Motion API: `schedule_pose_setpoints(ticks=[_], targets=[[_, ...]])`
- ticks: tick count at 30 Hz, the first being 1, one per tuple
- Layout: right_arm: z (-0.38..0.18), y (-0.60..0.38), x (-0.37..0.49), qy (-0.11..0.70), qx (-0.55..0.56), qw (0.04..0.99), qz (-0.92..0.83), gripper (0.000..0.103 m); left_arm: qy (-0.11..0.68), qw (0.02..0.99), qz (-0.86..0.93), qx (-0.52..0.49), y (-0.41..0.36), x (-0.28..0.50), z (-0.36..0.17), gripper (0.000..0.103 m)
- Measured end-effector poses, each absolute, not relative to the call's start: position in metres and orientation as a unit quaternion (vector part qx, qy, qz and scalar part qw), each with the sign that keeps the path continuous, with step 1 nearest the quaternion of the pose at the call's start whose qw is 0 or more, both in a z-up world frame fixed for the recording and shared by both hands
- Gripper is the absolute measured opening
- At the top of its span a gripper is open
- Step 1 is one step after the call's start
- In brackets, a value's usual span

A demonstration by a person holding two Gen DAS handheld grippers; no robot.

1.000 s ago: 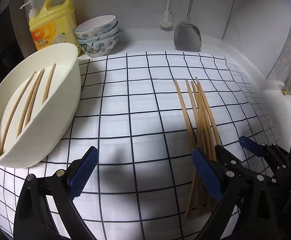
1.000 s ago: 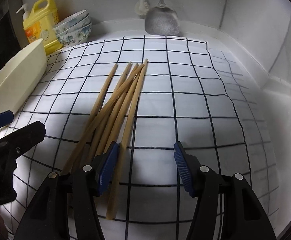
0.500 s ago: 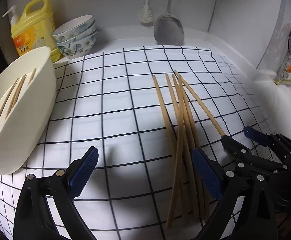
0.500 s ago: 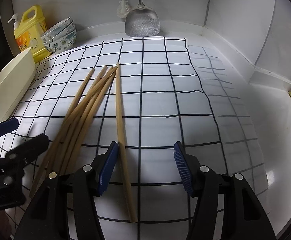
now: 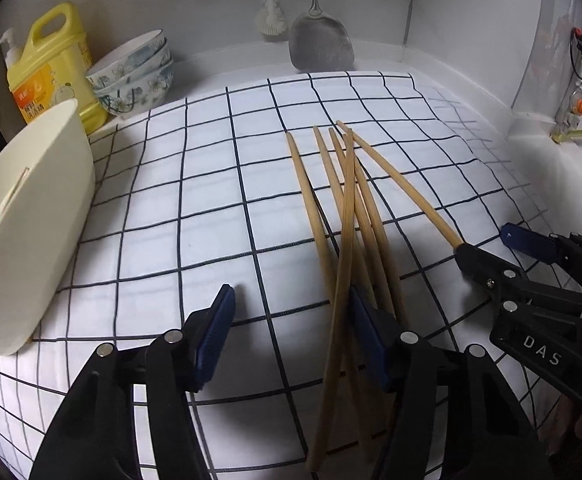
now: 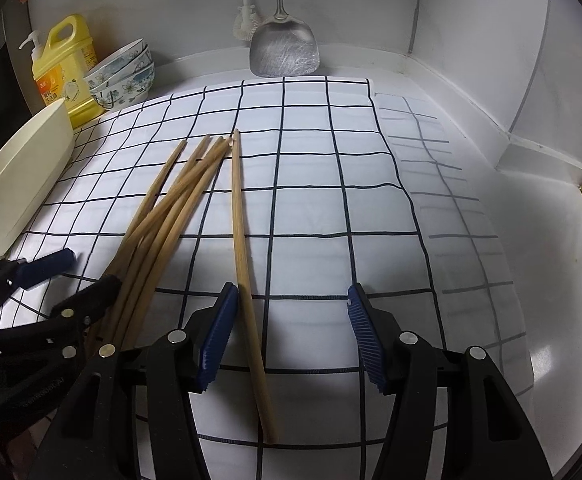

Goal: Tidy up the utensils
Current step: 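Lower both grippers to the chopstick pile and close each on one chopstick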

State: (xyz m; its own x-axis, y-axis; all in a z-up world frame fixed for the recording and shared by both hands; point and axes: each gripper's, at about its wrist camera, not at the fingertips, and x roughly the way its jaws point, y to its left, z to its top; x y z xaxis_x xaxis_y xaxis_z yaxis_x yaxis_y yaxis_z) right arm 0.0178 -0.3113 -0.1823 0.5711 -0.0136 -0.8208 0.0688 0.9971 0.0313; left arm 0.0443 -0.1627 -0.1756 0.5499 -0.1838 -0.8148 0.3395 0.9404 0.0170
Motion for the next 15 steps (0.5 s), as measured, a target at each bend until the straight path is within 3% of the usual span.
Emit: schedule_pose_setpoints(ticks=[4, 10, 12, 14, 15], targets=[[-0.183, -0.308, 0.021, 0.461, 0.025, 0.887, -0.014, 0.054, 0.450, 0.876, -0.155, 0.081, -0.162, 0.043, -0.175, 0.046], [-0.183, -0.302, 0.027, 0.459, 0.009, 0.888, 0.002, 0.038, 0.453, 0.875, -0.160, 0.066, -0.160, 0.045, -0.173, 0.021], [-0.183, -0.302, 0.028, 0.458, 0.008, 0.889, 0.003, 0.028, 0.455, 0.874, -0.161, 0.062, -0.160, 0.045, -0.173, 0.016], [-0.183, -0.302, 0.029, 0.457, 0.008, 0.890, 0.002, 0.010, 0.456, 0.873, -0.163, 0.058, -0.159, 0.045, -0.173, 0.010], [-0.183, -0.303, 0.029, 0.457, 0.009, 0.890, 0.003, 0.009, 0.458, 0.872, -0.164, 0.055, -0.159, 0.045, -0.173, 0.008]])
